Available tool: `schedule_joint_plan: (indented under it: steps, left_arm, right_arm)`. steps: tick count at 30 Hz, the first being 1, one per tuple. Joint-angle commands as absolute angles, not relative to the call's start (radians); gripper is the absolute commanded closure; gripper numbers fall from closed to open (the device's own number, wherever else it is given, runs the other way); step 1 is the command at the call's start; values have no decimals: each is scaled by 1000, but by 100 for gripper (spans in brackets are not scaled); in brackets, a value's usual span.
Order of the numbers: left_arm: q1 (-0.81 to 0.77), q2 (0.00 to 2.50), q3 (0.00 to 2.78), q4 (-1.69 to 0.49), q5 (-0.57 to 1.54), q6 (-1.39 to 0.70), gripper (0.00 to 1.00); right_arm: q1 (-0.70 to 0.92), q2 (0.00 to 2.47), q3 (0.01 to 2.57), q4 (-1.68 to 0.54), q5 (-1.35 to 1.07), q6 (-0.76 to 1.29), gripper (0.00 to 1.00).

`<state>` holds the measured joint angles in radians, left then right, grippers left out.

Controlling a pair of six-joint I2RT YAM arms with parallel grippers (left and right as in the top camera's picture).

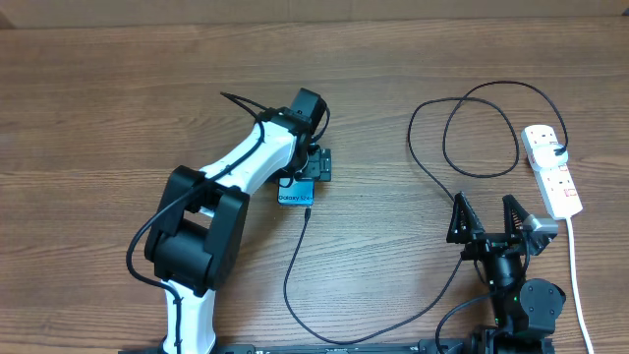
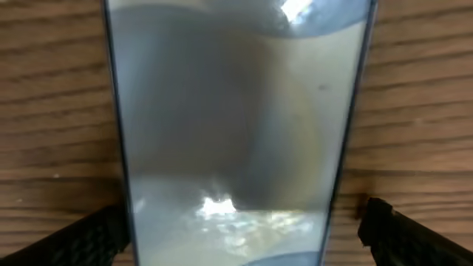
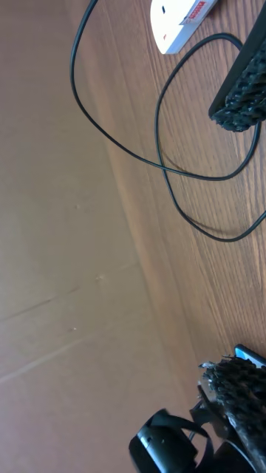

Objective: Plug charger to phone and switch on socket
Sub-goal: 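Lower the left gripper onto the phone's top end, then grip the phone with the left gripper and tilt it upright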

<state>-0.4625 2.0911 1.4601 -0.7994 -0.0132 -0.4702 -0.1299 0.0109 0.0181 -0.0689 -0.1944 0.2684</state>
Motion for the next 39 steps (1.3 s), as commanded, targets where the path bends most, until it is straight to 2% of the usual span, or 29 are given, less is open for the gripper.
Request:
schedule_joint_plan:
  steps: [1,11,16,18,20,26,27,30,39]
  left_arm:
    - [-456,2104,1455,-800,-18,-500,0]
    - [-451,2106,1455,-846,-72,-501,2]
    - [-451,2106,1455,-899,-77,-501,16]
    - [-451,2106,1455,-924,-77,-501,25]
    - [-453,2106,1455,-972,-73,-501,27]
    - [-454,2106,1450,-1079,-47,-501,23]
    - [-454,2106,1448,-1084,-47,-501,20]
    - [-454,2106,1446,-1073,-53,-501,1]
    - [-441,2106,1446,-887,-55,-475,0]
  right_arm:
    - [-125,4,8,-64,-185,264,0]
    - [-125,4,8,-63,-185,264,0]
    - [-125,4,8,-64,-185,264,0]
    - [-125,4,8,-63,-185,264,0]
    - [-125,4,8,-64,-185,264,0]
    - [-125,4,8,-64,-185,264,0]
    - [-125,4,8,-64,-185,264,0]
    - [-125,4,8,-63,-185,264,0]
    - [-125,4,8,-63,-185,264,0]
